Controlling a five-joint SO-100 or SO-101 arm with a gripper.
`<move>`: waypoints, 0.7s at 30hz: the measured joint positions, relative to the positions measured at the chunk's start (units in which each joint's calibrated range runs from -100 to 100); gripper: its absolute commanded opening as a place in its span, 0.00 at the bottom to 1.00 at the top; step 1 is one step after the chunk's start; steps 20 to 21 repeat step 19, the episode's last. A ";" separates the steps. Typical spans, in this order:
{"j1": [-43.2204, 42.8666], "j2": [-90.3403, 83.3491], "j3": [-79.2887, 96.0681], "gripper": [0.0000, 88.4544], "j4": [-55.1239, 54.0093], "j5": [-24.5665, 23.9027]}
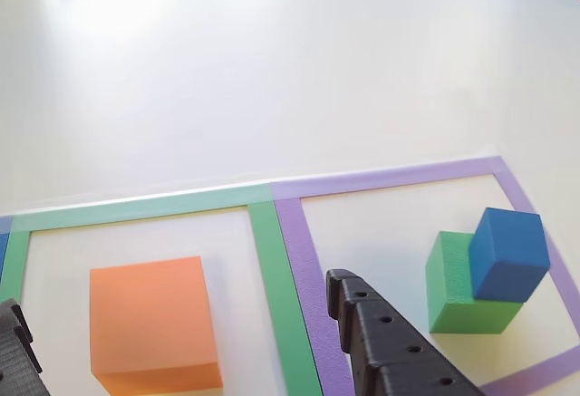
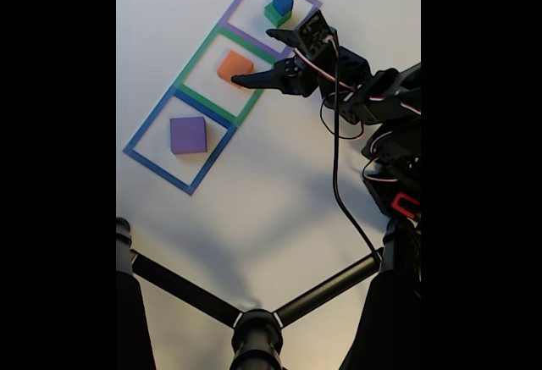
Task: Tower of hanoi
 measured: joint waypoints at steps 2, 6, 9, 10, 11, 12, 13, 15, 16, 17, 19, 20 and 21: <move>-0.60 5.13 -2.67 0.46 -2.47 0.00; -1.10 13.45 -7.82 0.46 -5.26 0.00; -1.30 17.15 -9.46 0.45 -7.42 0.00; -1.60 18.07 -9.72 0.45 -8.29 0.00; -2.10 18.92 -9.80 0.45 -9.17 0.00; -2.50 19.67 -9.80 0.45 -10.05 0.00; -2.90 20.18 -9.80 0.45 -10.61 0.00; -3.89 20.68 -9.80 0.45 -11.32 0.00; -4.39 20.77 -9.63 0.45 -11.64 0.00; -4.89 20.85 -9.37 0.45 -11.96 0.00; -5.79 20.85 -8.68 0.45 -12.84 0.00; -5.79 20.85 -8.68 0.45 -12.84 0.00; -5.79 20.85 -8.68 0.45 -12.84 0.00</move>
